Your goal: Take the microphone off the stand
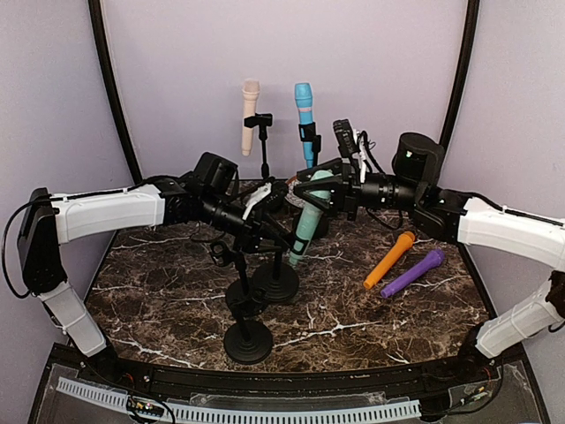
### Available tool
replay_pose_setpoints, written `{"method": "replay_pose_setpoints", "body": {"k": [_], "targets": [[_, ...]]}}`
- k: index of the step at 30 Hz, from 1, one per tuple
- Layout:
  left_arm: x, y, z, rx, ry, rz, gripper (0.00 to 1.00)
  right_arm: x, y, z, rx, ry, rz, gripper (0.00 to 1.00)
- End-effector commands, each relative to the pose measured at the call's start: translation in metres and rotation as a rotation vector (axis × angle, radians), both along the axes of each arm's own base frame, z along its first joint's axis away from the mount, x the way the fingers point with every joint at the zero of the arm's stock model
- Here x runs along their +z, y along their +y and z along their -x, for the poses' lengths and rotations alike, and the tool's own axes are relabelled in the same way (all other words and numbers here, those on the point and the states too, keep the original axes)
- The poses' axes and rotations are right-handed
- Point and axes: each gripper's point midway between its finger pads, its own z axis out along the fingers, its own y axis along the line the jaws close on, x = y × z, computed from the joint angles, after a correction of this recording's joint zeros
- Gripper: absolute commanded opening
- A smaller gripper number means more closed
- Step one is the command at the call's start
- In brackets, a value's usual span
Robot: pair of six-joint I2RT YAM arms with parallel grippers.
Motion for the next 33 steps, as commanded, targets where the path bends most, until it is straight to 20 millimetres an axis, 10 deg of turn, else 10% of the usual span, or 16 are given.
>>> {"method": "replay_pose_setpoints", "body": {"k": [1, 8, 13, 18, 33], "targets": [[0.013, -0.003, 0.003, -0.014, -0.029, 0.008, 0.33, 0.061, -0.009, 0.005, -0.003, -0.16, -0.129, 0.06], [0.014, -0.008, 0.007, -0.017, -0.044, 0.005, 0.06, 0.061, -0.013, -0.001, -0.046, -0.146, -0.135, 0.1], [0.017, -0.013, 0.003, 0.03, -0.103, 0.016, 0.0, 0.056, -0.03, -0.033, -0.262, -0.048, -0.159, 0.65], [0.035, -0.015, -0.015, 0.169, -0.174, 0.101, 0.0, 0.036, -0.047, -0.049, -0.408, 0.038, -0.152, 0.92], [0.05, -0.021, -0.025, 0.252, -0.17, 0.155, 0.0, -0.007, -0.052, -0.076, -0.73, 0.196, -0.025, 0.97]]}}
